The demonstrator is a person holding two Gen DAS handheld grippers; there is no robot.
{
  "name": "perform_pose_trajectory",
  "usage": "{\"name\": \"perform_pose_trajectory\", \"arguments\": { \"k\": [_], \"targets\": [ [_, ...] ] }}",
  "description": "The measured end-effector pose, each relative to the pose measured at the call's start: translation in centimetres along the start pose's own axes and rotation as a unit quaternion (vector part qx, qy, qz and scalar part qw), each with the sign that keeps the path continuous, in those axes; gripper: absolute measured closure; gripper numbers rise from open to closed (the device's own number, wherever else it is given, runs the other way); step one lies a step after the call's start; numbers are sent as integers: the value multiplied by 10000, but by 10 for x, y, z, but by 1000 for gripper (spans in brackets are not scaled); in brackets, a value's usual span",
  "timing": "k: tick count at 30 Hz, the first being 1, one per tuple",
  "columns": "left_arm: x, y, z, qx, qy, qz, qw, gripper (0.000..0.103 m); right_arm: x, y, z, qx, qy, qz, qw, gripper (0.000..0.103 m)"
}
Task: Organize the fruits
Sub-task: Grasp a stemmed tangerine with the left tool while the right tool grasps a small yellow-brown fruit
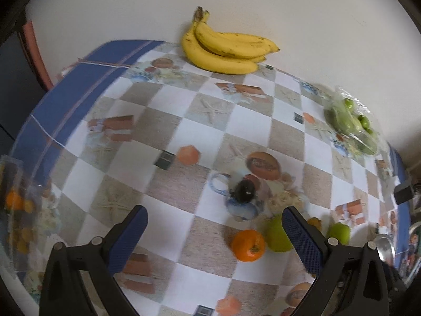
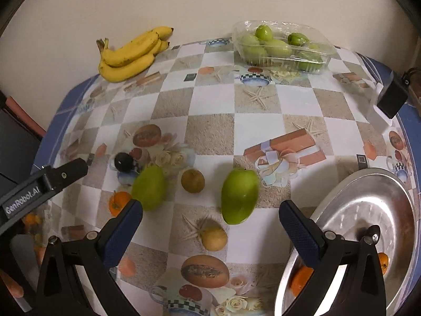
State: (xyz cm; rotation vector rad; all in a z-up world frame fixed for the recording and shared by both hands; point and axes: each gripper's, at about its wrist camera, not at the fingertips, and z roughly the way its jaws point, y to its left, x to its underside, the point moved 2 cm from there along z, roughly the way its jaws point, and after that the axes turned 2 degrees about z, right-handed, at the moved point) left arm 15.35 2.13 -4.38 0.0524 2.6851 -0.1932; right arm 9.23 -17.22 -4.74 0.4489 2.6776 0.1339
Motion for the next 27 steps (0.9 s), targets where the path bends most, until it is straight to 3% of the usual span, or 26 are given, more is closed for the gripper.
{"name": "perform_pose_trajectory", "arguments": {
  "k": [5,10,13,17,24,27],
  "targets": [
    [3,-12,8,31,121,167,9998,0,3,-2,5,44,65,-16,10000,22],
    [11,-11,24,109,473,-25,9988,1,9,2,13,52,229,-143,9996,38],
    [14,-9,31,207,631,-158,9977,5,12,3,16,174,293,-215,9992,40],
    [16,-6,36,324,754,-327,9961,15,14,3,15,152,320,-215,9991,48],
    [17,-1,41,507,899,-532,9932,33,20,0,18,94,522,-133,9985,53],
    [19,-2,41,556,962,-584,9921,41,22,0,19,75,573,-130,9982,60]
  ]
}}
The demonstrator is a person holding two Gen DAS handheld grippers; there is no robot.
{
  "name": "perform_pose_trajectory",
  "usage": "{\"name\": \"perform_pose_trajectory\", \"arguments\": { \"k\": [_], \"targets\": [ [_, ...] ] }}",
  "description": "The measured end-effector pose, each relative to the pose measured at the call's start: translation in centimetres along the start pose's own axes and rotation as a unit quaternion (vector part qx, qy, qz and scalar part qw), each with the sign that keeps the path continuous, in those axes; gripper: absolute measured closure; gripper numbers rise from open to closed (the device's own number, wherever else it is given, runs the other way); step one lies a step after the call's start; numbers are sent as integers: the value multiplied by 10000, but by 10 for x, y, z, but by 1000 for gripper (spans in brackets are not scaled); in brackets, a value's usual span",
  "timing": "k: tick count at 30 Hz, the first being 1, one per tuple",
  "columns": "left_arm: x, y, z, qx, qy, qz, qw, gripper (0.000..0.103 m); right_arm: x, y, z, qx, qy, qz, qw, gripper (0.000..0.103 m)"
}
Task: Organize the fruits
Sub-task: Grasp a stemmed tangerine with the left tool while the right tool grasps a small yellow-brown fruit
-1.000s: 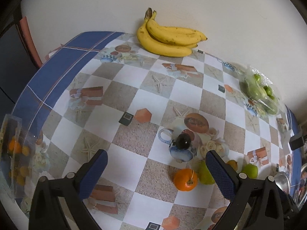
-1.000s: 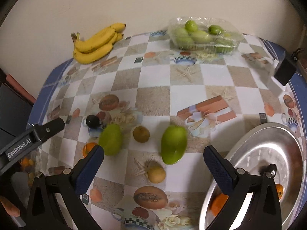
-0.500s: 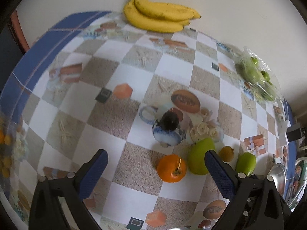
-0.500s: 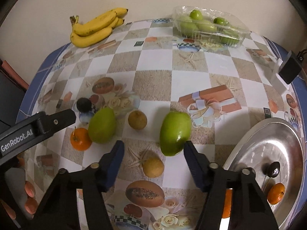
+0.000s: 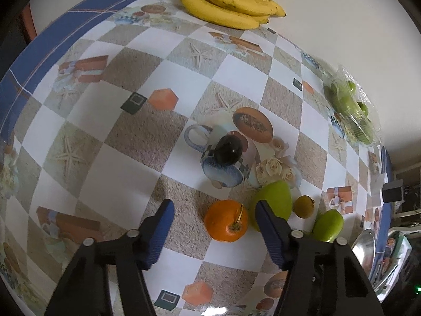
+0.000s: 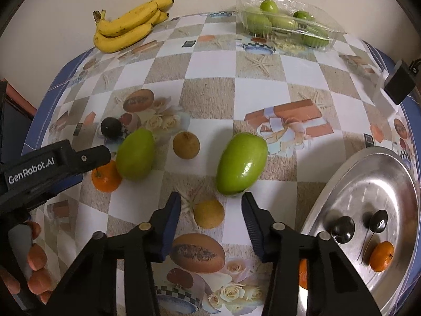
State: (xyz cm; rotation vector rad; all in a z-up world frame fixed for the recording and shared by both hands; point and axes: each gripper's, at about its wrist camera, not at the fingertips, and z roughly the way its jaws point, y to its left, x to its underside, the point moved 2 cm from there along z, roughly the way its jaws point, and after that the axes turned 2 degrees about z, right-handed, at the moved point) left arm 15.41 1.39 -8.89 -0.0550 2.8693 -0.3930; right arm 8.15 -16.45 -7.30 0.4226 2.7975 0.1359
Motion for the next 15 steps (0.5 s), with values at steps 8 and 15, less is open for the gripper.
{"name": "perform_pose_trajectory", "arguments": {
  "k": [8,15],
  "targets": [
    [2,0,2,132,101,-113,9998,53,4,5,8,35,160,-101,9998,72],
    [4,0,5,344,207,-237,9989,62,6,5,11,35,248,-108,9996,76]
  ]
}}
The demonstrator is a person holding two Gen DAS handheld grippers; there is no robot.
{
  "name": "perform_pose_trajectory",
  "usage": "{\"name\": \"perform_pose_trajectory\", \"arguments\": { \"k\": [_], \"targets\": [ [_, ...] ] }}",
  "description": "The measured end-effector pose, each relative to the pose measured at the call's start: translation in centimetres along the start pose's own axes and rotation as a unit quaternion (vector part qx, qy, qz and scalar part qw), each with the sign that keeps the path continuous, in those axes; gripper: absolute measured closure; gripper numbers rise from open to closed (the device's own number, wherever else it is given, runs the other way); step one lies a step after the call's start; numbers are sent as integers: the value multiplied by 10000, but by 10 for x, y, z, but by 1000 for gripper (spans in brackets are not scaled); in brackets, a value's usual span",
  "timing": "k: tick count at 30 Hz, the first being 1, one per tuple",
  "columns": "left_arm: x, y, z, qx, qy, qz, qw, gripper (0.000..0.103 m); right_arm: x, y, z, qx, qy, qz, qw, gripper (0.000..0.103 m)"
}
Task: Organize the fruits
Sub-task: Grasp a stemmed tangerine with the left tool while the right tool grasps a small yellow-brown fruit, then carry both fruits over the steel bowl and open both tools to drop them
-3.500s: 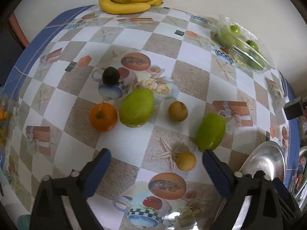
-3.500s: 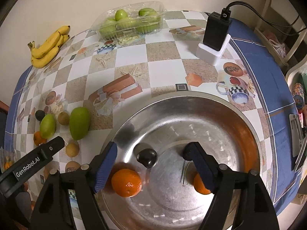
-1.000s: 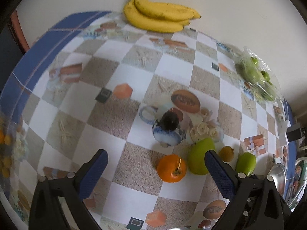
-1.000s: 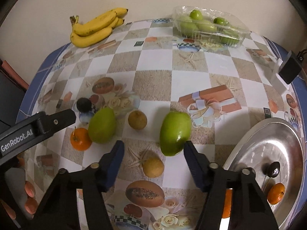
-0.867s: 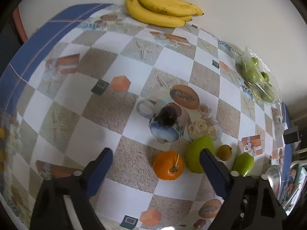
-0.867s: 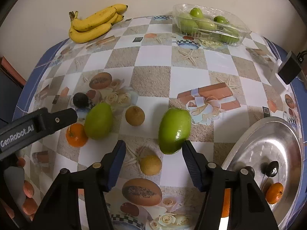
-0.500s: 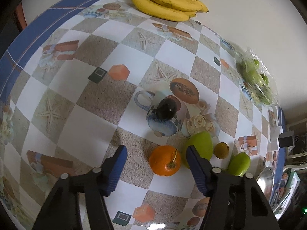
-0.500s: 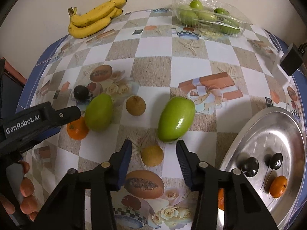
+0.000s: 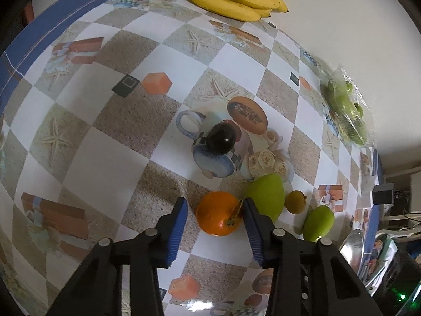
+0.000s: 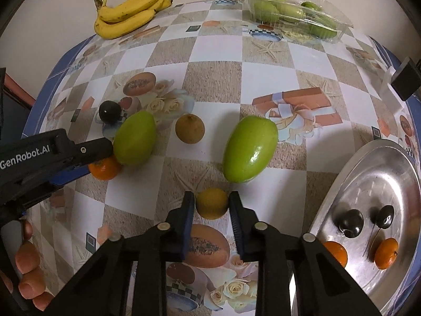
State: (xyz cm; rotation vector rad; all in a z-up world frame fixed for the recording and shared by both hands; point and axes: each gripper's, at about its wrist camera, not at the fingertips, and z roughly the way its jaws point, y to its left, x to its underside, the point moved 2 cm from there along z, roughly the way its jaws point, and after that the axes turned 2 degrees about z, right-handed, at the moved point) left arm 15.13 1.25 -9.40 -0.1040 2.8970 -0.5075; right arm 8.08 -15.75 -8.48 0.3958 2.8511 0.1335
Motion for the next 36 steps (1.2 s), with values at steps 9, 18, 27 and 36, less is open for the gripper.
{"name": "perform_pose_trajectory", "arguments": {
  "k": [9,18,27,36],
  "targets": [
    [-1,-1,-4,5,-67,-51,10000,65,0,1,-5,-62,-28,18,10000,76],
    [-5,2,-28,56,-403,-111,9991,65,-1,0,-25,-57,-219,87,9997,76],
    [-7,-7,-52,26,-734,-12,9973,65,-3,-7,-57,107,-554,128,9983,76],
    [-3,-16,-61,54,-815,105,9966,65,-2,-26,-68,249,-573,253,9977,76]
  ]
}}
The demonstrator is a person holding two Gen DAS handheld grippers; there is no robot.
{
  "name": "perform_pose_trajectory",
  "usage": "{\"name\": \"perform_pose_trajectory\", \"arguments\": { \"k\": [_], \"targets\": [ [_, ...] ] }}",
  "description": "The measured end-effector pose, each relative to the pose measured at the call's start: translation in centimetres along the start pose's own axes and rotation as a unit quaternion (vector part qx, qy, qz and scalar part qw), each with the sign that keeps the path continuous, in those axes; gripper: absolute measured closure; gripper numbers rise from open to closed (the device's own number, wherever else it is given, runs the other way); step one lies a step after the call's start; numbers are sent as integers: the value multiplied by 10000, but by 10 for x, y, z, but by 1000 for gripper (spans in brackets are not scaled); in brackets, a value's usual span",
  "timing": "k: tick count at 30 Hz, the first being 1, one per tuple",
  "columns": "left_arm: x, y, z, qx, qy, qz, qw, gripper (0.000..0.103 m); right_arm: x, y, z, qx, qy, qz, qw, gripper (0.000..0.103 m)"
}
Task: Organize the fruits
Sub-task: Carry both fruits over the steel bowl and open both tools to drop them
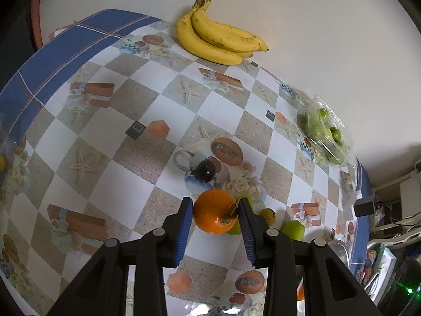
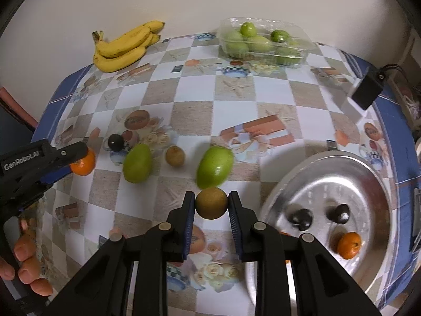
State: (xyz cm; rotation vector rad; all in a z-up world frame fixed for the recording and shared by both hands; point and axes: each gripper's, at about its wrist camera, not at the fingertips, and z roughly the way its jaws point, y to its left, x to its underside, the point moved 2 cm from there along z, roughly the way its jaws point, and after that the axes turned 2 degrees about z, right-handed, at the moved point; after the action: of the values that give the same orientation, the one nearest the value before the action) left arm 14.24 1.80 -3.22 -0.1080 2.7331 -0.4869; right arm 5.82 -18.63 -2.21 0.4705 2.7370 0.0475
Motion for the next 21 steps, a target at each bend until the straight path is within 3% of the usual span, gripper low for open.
{"name": "perform_pose_trajectory", "arguments": {
  "k": [8,21],
  "targets": [
    [10,-20,4,36,113,224,9997,65,-4,-40,-7,199,-44,383,9991,76],
    [57,-100,13,163,423,1273,9908,65,-1,-124,-15,576,-64,1299,9898,76]
  ]
}}
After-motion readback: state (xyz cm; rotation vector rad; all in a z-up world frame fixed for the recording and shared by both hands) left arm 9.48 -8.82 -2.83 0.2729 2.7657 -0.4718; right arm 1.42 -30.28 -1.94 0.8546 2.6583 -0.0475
